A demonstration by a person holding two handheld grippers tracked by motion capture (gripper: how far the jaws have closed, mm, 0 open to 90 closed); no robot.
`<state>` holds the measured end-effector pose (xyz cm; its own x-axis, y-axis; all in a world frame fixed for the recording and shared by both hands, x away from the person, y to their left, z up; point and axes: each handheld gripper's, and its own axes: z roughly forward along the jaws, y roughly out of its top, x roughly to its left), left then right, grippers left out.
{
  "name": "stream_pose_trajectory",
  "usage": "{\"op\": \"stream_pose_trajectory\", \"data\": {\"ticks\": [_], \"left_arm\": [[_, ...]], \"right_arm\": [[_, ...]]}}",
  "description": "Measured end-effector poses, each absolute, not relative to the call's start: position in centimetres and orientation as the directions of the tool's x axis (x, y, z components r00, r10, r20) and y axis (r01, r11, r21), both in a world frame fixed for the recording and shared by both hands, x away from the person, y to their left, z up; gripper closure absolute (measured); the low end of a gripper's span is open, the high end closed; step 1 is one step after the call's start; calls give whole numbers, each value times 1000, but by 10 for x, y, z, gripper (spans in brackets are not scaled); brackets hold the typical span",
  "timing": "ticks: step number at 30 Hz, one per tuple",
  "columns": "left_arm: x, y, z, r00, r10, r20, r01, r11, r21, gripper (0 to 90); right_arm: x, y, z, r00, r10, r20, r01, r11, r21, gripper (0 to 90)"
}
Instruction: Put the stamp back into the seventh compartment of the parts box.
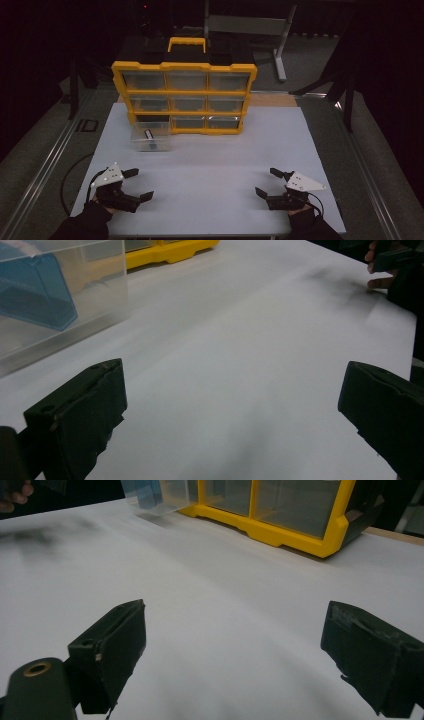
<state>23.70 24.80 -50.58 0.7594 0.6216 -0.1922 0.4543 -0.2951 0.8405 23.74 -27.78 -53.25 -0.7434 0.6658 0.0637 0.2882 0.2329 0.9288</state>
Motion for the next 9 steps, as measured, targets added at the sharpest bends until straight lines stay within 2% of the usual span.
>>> {"op": "stream_pose_trajectory", "data": {"ticks": [9], "left_arm": [[232,243,-515,756,629,-180,452,-303,839,1]], "right_arm": [[238,-278,-533,-743,666,62,285,232,930,110]]}}
